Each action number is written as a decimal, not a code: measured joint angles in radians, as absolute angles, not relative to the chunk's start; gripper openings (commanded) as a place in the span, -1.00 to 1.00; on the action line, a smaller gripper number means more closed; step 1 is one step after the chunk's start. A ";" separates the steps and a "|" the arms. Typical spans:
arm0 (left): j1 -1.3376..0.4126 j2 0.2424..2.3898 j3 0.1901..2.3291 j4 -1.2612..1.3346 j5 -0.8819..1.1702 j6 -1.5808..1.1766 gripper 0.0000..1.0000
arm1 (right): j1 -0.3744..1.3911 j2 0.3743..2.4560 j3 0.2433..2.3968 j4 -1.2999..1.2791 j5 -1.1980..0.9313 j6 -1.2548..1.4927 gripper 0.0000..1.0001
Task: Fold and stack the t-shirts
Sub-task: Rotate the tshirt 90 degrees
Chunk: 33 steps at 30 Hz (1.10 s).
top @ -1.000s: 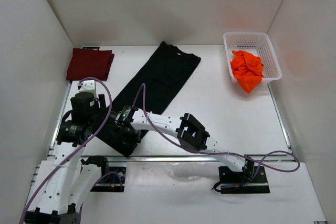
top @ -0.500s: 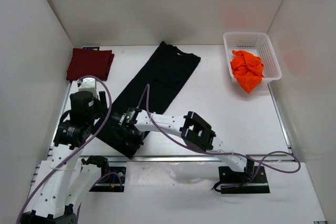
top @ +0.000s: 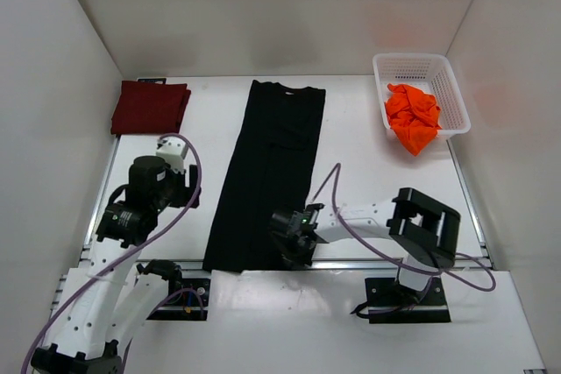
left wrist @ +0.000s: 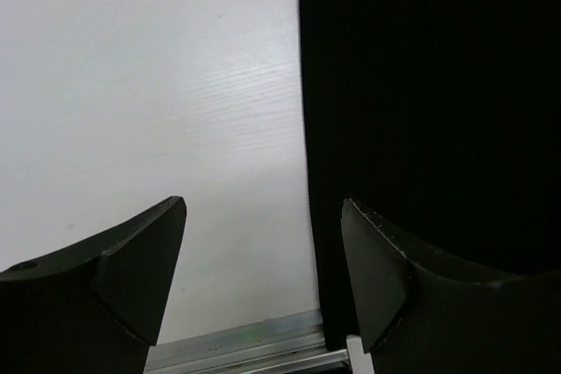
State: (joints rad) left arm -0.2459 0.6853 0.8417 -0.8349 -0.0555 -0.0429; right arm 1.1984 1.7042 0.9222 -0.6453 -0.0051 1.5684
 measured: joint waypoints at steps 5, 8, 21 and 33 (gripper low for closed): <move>-0.282 0.729 0.828 -0.837 0.035 -0.015 0.66 | 1.150 1.602 0.811 -0.578 -0.035 1.507 -0.33; -0.296 0.755 0.828 -0.833 0.045 0.009 0.66 | 1.147 1.561 0.806 -0.597 -0.003 1.454 -0.23; -0.362 1.246 1.044 -0.724 0.138 0.118 0.65 | 0.688 1.218 1.068 -0.633 0.097 1.044 -0.74; -0.562 1.971 1.689 -0.476 0.059 0.225 0.65 | 0.344 1.299 0.867 -0.463 -0.056 0.699 -0.93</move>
